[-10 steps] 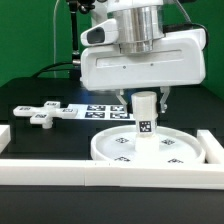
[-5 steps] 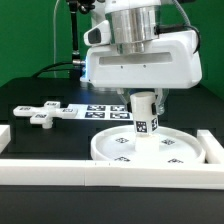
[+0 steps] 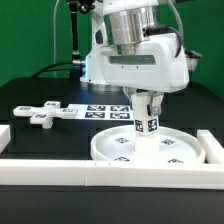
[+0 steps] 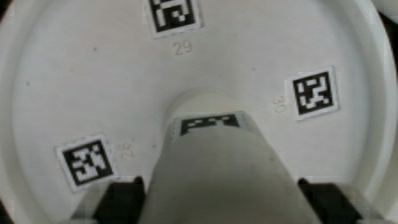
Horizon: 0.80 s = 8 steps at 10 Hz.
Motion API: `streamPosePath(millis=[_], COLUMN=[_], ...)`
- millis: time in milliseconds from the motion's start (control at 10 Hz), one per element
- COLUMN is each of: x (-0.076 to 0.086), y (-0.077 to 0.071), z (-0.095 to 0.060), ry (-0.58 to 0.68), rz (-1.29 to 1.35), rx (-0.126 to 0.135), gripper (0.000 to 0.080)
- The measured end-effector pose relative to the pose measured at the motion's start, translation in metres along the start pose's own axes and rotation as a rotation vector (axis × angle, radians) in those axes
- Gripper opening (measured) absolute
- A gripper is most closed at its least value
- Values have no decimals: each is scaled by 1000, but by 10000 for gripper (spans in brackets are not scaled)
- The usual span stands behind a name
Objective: Assemble round table
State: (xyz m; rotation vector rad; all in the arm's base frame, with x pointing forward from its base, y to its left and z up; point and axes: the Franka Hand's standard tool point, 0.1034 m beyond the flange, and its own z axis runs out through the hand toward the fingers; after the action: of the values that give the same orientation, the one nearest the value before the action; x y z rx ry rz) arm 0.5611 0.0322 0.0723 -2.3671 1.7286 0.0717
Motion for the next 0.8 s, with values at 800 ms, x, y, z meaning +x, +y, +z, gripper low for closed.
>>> streamPosePath(millis=[800], x=[-2], y=[-2], z=[1], ry=[-66], rz=[748], rx=[29], gripper=[409])
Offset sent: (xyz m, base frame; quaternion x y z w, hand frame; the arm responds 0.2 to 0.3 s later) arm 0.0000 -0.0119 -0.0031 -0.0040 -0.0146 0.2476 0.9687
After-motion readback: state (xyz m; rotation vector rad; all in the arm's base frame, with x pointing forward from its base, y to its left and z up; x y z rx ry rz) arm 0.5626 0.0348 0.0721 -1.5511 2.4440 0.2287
